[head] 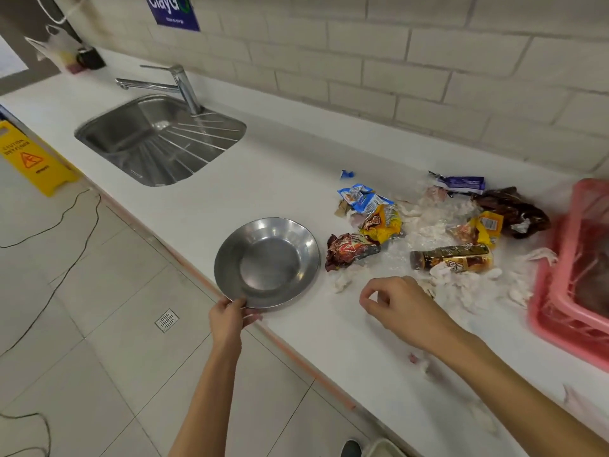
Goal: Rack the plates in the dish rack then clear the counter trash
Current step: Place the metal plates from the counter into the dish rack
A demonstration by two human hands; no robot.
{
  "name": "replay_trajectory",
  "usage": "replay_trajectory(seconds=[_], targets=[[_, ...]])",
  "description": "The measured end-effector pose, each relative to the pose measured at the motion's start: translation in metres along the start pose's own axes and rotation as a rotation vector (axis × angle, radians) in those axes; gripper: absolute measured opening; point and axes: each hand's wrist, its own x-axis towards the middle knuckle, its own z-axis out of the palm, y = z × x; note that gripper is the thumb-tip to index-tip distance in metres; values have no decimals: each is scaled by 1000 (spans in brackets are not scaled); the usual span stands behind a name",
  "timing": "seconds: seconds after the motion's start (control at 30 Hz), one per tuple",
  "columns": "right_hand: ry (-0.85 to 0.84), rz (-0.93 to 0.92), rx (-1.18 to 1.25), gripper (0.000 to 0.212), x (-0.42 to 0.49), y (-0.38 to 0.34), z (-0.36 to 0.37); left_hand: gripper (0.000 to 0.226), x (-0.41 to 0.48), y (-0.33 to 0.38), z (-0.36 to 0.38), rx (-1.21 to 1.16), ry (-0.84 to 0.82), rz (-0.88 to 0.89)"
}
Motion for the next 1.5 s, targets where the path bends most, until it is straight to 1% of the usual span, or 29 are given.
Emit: replay_trajectory(seconds=[0.13, 0.23, 0.27, 0.33, 0.4, 0.43, 0.47, 0.53, 0.6, 0.7, 0.8, 0.87, 0.9, 0.97, 1.03, 1.07, 1.13, 1.2, 1.33, 1.43, 1.5], targets=[[45, -4, 73, 14, 1, -4, -17, 16, -17, 17, -1, -78, -23, 107], [111, -6, 156, 12, 6, -3, -33, 13, -40, 38, 10, -121, -92, 224], [144, 7, 197, 14, 9, -2, -39, 13, -47, 46, 16, -134, -121, 252], [203, 57, 345, 24, 15, 0, -53, 12, -64, 60, 30, -149, -203, 290], [243, 114, 544, 32, 19, 1, -73, 11, -83, 72, 48, -148, -330, 313], [267, 126, 611, 33, 18, 0, -84, 10, -92, 76, 58, -149, -397, 317], [303, 127, 628, 32, 16, 0, -96, 10, -100, 79, 69, -151, -461, 313], [417, 116, 560, 25, 7, 3, -121, 11, -116, 80, 94, -147, -581, 287], [539, 93, 472, 14, -6, 13, -148, 15, -131, 75, 122, -117, -663, 260], [650, 73, 294, 26, -35, 30, -190, 14, -157, 65, 171, -38, -782, 222], [735, 138, 61, 24, -63, 39, -235, 22, -179, 58, 221, 102, -937, 248], [779, 205, -97, 23, -77, 43, -263, 27, -188, 50, 249, 209, -981, 378], [791, 243, -187, 24, -83, 45, -275, 26, -192, 43, 262, 277, -986, 500], [788, 320, -342, 26, -94, 48, -293, 22, -197, 28, 283, 437, -1021, 800], [794, 375, -468, 26, -105, 51, -305, 32, -201, 11, 300, 589, -1085, 1091], [796, 394, -536, 30, -109, 50, -308, 36, -203, 4, 306, 648, -1117, 1180], [785, 430, -651, 38, -116, 46, -308, 38, -207, -7, 314, 729, -1164, 1242], [750, 467, -727, 39, -118, 44, -304, 35, -210, -13, 318, 749, -1168, 1291], [675, 509, -865, 40, -105, 52, -288, 30, -211, -7, 325, 701, -1103, 1402], [655, 475, -920, 46, -89, 60, -274, 29, -210, -2, 331, 717, -1066, 1488], [575, 512, -978, 52, -81, 62, -268, 27, -211, -1, 333, 729, -1065, 1523]])
